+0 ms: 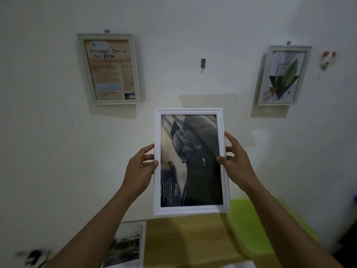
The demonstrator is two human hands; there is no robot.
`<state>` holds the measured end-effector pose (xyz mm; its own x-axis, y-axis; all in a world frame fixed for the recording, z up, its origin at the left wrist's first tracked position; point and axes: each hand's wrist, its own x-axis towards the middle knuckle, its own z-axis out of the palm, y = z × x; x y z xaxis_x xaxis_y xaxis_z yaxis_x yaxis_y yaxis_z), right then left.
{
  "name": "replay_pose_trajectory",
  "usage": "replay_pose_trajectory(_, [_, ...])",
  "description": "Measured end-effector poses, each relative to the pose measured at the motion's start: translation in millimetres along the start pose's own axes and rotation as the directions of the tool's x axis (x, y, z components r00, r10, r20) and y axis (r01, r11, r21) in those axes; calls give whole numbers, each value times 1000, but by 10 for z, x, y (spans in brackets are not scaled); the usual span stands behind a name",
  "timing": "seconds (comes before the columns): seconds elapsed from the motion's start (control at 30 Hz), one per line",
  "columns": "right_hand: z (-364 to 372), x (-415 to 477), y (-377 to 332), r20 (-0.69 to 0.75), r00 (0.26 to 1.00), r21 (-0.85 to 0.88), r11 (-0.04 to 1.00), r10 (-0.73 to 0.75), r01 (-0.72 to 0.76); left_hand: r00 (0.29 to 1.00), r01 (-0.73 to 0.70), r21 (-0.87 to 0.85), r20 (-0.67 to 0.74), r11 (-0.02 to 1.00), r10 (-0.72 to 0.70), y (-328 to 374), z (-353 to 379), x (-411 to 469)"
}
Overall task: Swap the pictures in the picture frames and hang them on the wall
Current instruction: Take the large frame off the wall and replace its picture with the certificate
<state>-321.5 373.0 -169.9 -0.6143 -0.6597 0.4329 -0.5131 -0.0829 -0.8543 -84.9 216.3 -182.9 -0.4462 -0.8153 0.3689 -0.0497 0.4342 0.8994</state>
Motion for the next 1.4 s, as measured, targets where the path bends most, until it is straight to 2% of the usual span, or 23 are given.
replay_pose_trajectory(0.1, [149,-383,169,-20,998,8,998,58,-58,996,81,-33,45,996,-80,-230,-66,-314])
replay_pose_trajectory(0.17, [247,-604,315,-32,993,14,994,112,-112,977,195,-79,103,978,-186,-423,-85,-498])
replay_pose_trajectory(0.33, [491,-1044,746,-6,961,20,961,276,-276,824,496,-25,331,868,-461,-912,-108,-915])
replay_pose_trajectory(0.47, [605,-1287,1138,33,921,47,920,387,-389,766,610,-61,299,790,-568,-1211,-6,-1232])
replay_pose_trajectory(0.6, [642,-1464,1480,28,881,95,876,472,-473,777,621,-143,245,771,-580,-1370,97,-1477])
replay_pose_trajectory(0.73, [716,-1644,1816,76,830,140,818,552,-557,724,644,-72,380,761,-576,-1470,163,-1783])
replay_pose_trajectory(0.8, [787,-1719,1918,87,814,126,804,575,-581,723,631,-38,391,775,-569,-1534,153,-1855])
replay_pose_trajectory(0.87, [877,-1758,1965,121,831,55,833,542,-551,749,597,-17,369,802,-550,-1555,150,-1856])
replay_pose_trajectory(0.93, [993,-1780,1960,203,838,-115,862,506,-493,769,572,4,344,820,-538,-1531,167,-1827])
replay_pose_trajectory(0.97, [1053,-1784,1926,248,823,-179,859,511,-480,783,547,27,336,837,-523,-1497,185,-1811])
replay_pose_trajectory(1.03, [1159,-1765,1794,345,799,-200,870,493,-450,817,469,95,331,878,-472,-1414,256,-1793])
replay_pose_trajectory(1.17, [1334,-1657,1482,448,779,-38,880,439,-474,837,363,186,365,913,-407,-1417,387,-1818])
replay_pose_trajectory(1.3, [1415,-1598,1354,480,768,143,826,424,-546,832,328,201,402,923,-382,-1457,503,-1860])
replay_pose_trajectory(1.4, [1357,-1570,1324,454,793,234,805,406,-546,846,290,190,407,938,-344,-1422,627,-1883])
